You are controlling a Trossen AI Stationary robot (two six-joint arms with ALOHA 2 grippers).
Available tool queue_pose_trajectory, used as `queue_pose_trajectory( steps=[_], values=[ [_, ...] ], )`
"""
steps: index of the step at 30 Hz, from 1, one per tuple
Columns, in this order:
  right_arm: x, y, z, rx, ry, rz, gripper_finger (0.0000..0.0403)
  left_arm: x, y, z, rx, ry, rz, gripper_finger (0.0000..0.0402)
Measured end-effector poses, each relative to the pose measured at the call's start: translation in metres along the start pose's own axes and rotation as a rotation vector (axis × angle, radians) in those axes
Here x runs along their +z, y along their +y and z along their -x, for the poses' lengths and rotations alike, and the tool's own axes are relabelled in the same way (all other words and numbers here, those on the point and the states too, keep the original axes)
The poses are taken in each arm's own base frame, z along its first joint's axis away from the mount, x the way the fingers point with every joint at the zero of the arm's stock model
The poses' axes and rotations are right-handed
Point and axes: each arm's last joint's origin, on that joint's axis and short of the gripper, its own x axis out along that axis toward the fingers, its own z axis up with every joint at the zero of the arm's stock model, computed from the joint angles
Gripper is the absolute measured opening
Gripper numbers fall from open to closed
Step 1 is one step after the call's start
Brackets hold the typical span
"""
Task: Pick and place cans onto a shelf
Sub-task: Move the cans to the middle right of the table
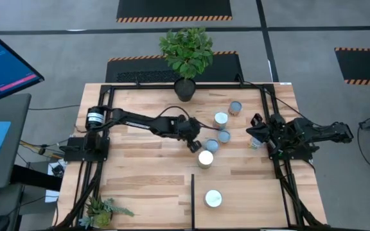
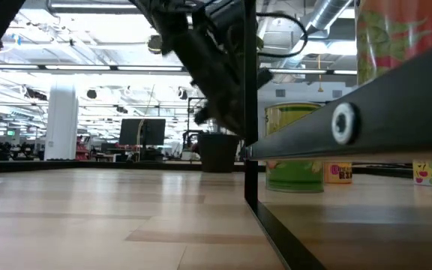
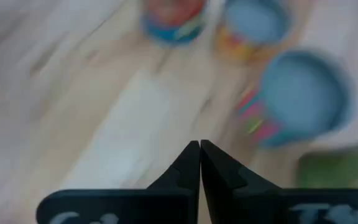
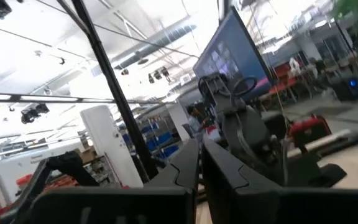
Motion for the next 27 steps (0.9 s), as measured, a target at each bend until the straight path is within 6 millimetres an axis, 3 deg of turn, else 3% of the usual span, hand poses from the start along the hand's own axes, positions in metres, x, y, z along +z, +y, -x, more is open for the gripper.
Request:
queue_pose_trajectory(
  steps=[5, 11, 20, 27],
  values=[
    [0.024, 0.010, -0.003, -0.006, -0.053, 0.124, 0.0046, -0.004, 0.006, 0.044, 0.125, 0.120, -0.059, 0.0000],
    [0.050, 0.012, -0.004, -0.356, 0.004, 0.251, 0.0046, -0.015, 0.015, 0.079, 0.288, 0.200, -0.090, 0.0000],
    [0.066, 0.006, -0.020, -0.759, 0.191, 0.255, 0.0045, -0.033, 0.023, 0.105, 0.445, 0.342, -0.089, 0.0000],
    [0.060, -0.025, -0.052, -1.095, 0.364, 0.224, 0.0010, -0.054, 0.019, 0.114, 0.494, 0.339, -0.056, 0.0000]
  ],
)
